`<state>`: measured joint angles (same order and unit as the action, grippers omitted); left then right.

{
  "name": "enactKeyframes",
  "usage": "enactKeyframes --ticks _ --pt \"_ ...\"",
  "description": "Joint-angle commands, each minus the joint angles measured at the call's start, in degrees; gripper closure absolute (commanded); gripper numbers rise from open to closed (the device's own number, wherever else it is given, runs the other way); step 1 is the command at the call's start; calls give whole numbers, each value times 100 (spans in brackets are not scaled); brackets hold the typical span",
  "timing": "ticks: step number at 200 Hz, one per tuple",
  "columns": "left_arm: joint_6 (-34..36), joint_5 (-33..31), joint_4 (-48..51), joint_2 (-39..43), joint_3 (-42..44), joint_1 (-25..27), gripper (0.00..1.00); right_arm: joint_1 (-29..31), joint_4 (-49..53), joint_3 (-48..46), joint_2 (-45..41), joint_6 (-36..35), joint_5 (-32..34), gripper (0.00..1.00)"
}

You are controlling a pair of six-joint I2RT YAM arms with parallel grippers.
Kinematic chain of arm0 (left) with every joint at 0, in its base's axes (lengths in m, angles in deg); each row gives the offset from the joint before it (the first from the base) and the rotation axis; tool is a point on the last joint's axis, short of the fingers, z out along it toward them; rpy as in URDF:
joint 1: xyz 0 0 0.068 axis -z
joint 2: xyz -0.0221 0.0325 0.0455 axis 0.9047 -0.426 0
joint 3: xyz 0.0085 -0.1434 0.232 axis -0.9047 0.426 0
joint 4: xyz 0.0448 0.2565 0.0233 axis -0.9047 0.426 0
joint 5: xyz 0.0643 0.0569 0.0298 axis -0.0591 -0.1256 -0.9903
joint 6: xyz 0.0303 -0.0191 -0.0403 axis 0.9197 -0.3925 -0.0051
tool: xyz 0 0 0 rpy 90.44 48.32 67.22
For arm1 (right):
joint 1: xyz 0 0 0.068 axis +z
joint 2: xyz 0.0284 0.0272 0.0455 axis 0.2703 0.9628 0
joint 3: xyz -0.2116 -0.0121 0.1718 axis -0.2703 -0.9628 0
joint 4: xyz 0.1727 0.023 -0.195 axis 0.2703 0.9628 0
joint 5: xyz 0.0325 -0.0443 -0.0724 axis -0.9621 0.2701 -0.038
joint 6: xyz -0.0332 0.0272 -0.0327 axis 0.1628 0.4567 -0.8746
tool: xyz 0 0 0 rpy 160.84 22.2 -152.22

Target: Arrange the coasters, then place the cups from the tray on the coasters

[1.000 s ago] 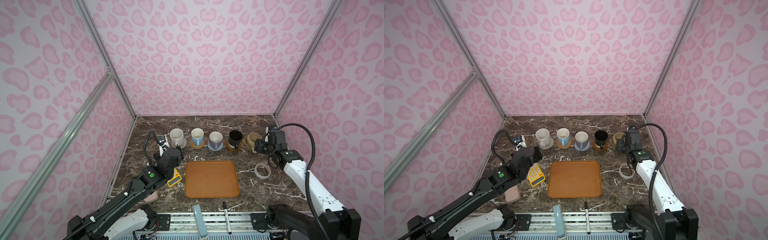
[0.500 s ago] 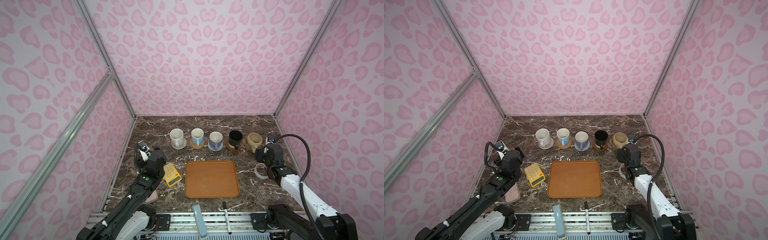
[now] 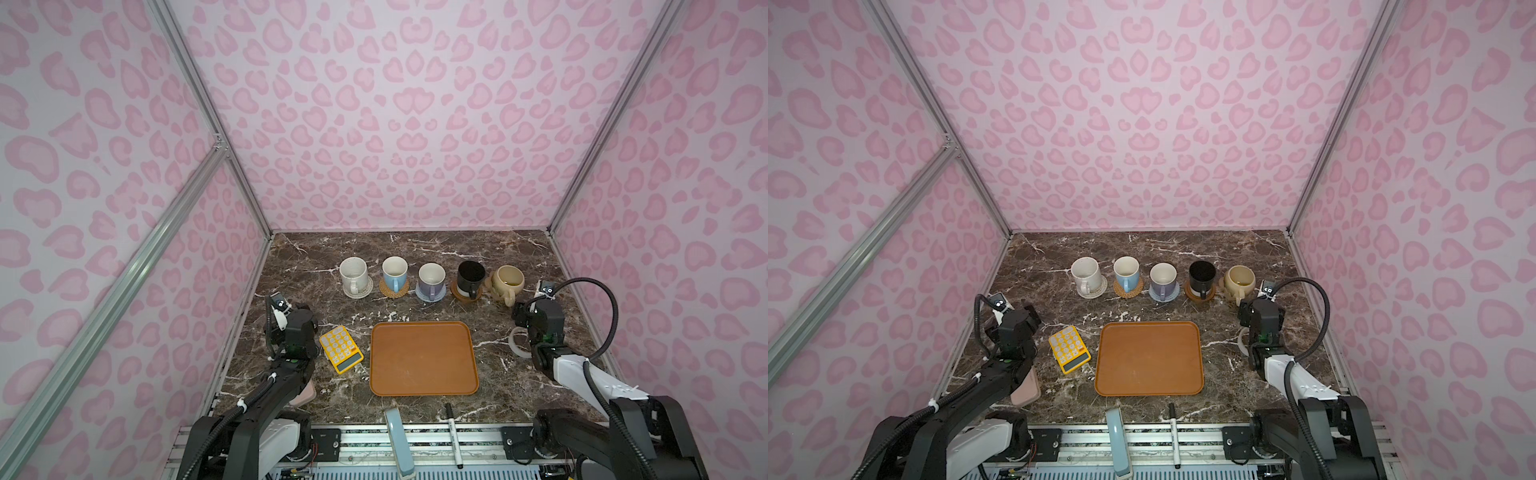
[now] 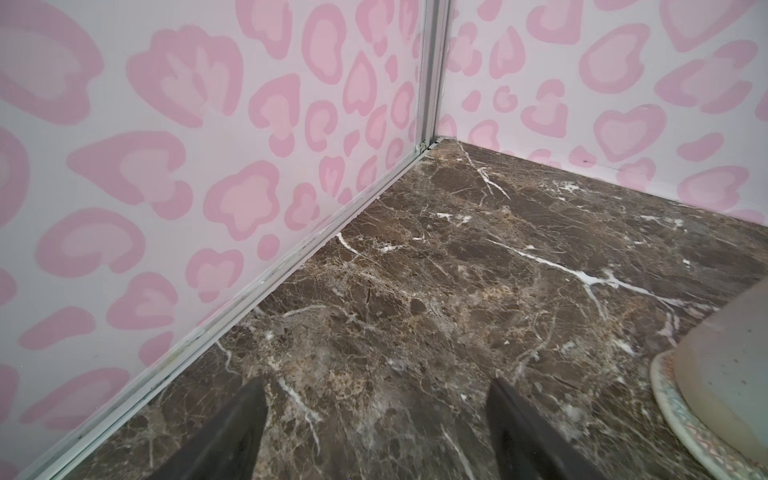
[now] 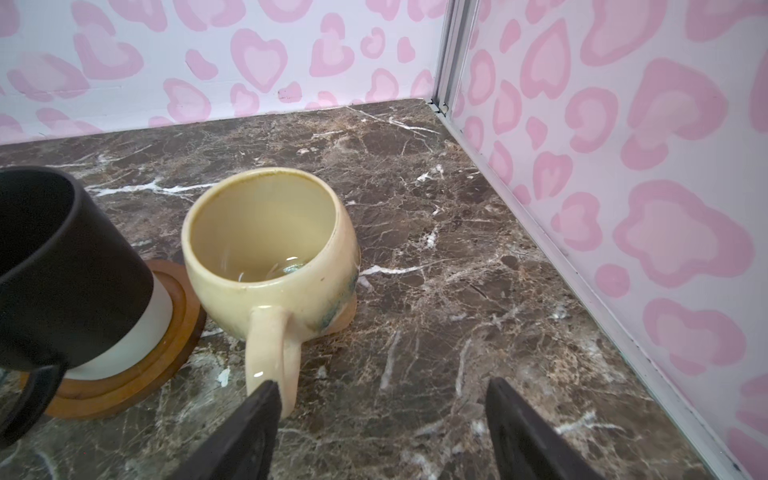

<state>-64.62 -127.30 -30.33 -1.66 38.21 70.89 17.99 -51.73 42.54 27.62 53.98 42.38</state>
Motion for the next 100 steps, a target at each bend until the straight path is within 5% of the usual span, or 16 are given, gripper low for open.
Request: enactKeyframes --ticks 1,43,56,69,100 --pt "107 516 -1571 -361 259 -173 15 -35 -1175 -160 313 -52 51 21" --pt "578 1043 -2264 -1155 -8 -337 15 -122 -1821 -167 754 -131 -140 20" --pt "617 1207 -2806 -1557 4 -400 12 -237 -1773 -63 854 -129 -361 20" --pt "719 1665 -2306 -1614 -264 -474 8 -329 -1783 -13 933 -151 -519 21" --pt "890 2215 -2962 -2069 -178 -514 2 -536 -2865 -253 1523 -241 -1069 20"
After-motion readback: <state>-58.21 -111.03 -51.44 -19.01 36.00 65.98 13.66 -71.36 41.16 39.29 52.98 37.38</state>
